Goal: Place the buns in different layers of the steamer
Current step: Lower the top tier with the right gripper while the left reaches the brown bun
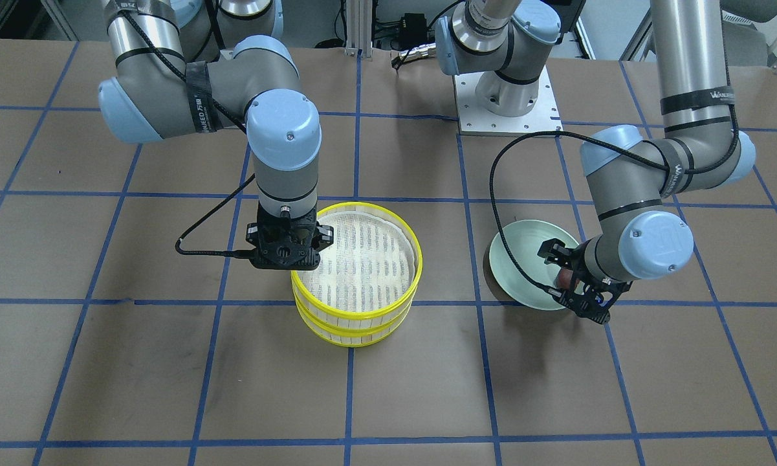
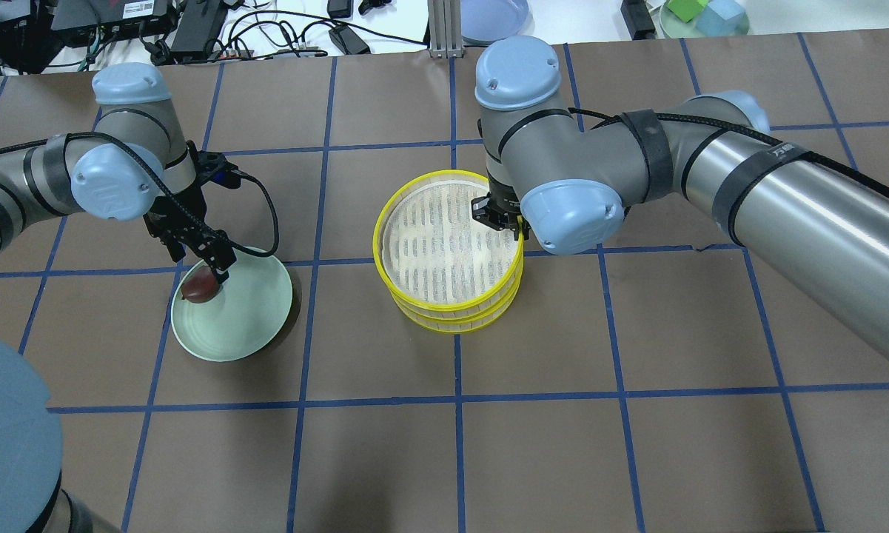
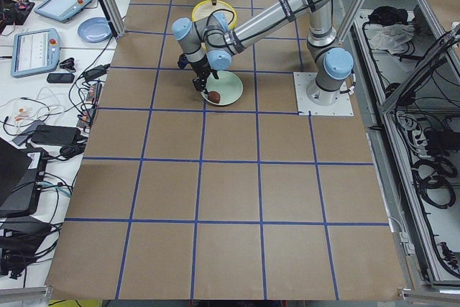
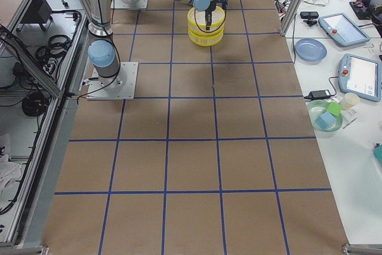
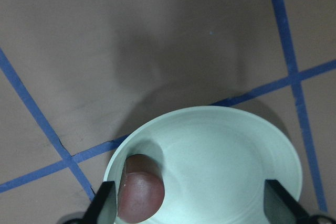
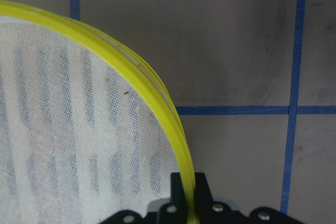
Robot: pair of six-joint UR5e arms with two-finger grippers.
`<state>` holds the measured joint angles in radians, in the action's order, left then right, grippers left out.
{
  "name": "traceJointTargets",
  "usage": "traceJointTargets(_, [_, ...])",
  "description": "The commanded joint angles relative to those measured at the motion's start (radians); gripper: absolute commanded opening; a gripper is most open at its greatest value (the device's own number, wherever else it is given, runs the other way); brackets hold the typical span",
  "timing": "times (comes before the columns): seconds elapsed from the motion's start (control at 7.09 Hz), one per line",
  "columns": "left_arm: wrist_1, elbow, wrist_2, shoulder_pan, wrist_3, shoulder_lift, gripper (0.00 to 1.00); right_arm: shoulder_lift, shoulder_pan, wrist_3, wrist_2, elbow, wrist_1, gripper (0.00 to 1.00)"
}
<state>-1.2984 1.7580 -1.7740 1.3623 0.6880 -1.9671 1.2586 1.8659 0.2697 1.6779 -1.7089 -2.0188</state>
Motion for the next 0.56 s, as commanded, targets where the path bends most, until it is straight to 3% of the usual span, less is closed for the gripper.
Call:
traceJointTargets(0.0, [0.002,0.008,-0.004,-0.002,0.013,-0.028,1.00,-0.014,0.001,-0.015,0.019,0.000,-0.001,0.00])
traceJointTargets(0.28, [0.010,0.009,-0.002,-0.002,0.012,-0.047,0.95,-0.028,0.001,-0.014,0.019,-0.005,-0.003,0.00])
traceJointTargets(0.42, [0.008,0.009,-0.010,-0.002,0.013,-0.050,0.53,-0.030,0.001,-0.014,0.019,-0.008,-0.005,0.00])
